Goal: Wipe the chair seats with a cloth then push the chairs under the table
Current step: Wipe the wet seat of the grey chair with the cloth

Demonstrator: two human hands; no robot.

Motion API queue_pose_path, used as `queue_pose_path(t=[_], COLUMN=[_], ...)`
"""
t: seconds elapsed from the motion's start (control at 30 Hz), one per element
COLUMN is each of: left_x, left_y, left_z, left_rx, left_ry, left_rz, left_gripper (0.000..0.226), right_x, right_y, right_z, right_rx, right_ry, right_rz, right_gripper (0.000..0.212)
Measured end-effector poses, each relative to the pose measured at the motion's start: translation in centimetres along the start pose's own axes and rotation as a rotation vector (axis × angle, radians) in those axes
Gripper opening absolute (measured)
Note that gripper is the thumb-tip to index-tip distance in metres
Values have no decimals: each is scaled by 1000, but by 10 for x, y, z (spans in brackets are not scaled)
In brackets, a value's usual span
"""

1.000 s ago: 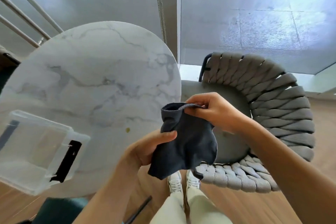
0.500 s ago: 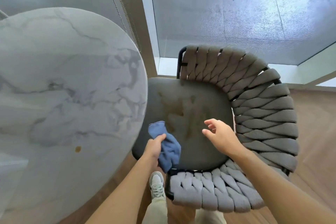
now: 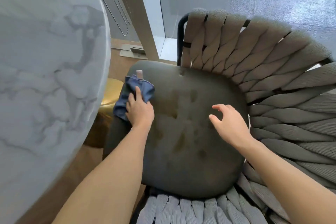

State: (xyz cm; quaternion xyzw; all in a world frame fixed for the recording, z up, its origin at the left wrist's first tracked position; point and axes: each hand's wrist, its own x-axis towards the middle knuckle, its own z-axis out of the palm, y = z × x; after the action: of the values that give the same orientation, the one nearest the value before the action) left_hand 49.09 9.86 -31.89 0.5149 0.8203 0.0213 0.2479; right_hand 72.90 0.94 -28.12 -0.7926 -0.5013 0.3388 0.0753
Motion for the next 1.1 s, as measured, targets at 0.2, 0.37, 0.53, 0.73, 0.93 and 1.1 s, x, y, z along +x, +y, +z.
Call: queue_pose_path(t=[0.2,0.37,0.53,0.73,0.93,1.1], left_x=[10,39,60,74,70,72], left_y=[14,22,43,44,3,-2], left_z=[52,40,34,59,60,53], left_rx=[14,-665,-779,-32,257,316], left_ry=[8,309,380,195,123,172], left_rz=[-139,-427,-358,33,596,214], left_gripper=[62,56,56,60,63,65], right_x=[35,57,75,89,91,91], right_y=[11,4,4,16,20,19], right_z=[12,10,9,20,27,25], right_rx=[18,20,-13,-234,-296,-296], right_ry=[18,38,76,-39,-133,-151], right_rz=[-9,-34,-51,-87,-99,-96], right_gripper=[39,44,48,60,64,65])
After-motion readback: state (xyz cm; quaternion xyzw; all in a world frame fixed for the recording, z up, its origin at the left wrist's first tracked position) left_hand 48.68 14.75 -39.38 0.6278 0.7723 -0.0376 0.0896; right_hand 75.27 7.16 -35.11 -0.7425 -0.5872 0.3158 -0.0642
